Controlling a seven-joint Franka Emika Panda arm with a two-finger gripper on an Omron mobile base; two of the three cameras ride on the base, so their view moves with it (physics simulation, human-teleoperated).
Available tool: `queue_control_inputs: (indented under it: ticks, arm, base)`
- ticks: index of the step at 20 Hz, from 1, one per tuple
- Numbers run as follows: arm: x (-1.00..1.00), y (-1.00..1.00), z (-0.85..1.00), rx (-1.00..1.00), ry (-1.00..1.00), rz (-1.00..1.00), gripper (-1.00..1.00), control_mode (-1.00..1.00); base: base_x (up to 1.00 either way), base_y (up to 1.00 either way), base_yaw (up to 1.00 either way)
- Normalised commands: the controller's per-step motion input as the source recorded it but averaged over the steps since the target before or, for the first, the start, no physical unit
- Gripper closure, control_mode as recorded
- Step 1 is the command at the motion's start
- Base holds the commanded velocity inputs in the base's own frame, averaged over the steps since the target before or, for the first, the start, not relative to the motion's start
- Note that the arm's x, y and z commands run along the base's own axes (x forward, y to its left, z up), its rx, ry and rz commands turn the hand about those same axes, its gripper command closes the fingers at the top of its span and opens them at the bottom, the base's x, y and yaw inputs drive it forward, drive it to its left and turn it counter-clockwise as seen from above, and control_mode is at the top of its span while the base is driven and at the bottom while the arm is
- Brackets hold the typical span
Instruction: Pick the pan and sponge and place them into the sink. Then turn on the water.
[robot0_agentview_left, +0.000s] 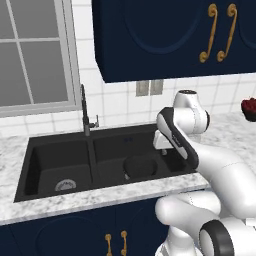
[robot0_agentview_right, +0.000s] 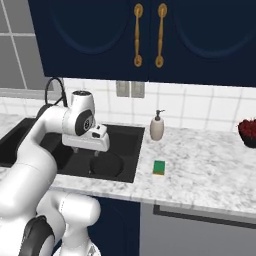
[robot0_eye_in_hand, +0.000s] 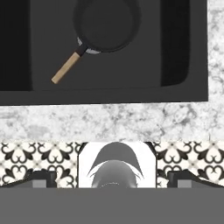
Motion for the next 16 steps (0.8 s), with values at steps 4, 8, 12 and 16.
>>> queue_control_inputs:
  ticks: [4, 8, 12, 16]
  arm:
    - [0.0, 0.0, 0.0, 0.0, 0.0, 0.0, -1.0, 1.0]
    - [0.0, 0.0, 0.0, 0.0, 0.0, 0.0, -1.0, 1.0]
    - [0.0, 0.0, 0.0, 0.0, 0.0, 0.0, -1.0, 1.0]
    - [0.28, -0.47, -0.08, 0.0, -0.01, 0.0, -1.0, -1.0]
  base:
    - [0.51, 0.01, 0.0]
    - [0.45, 0.06, 0.0]
    - [0.35, 0.03, 0.0]
    - [0.0, 0.0, 0.0]
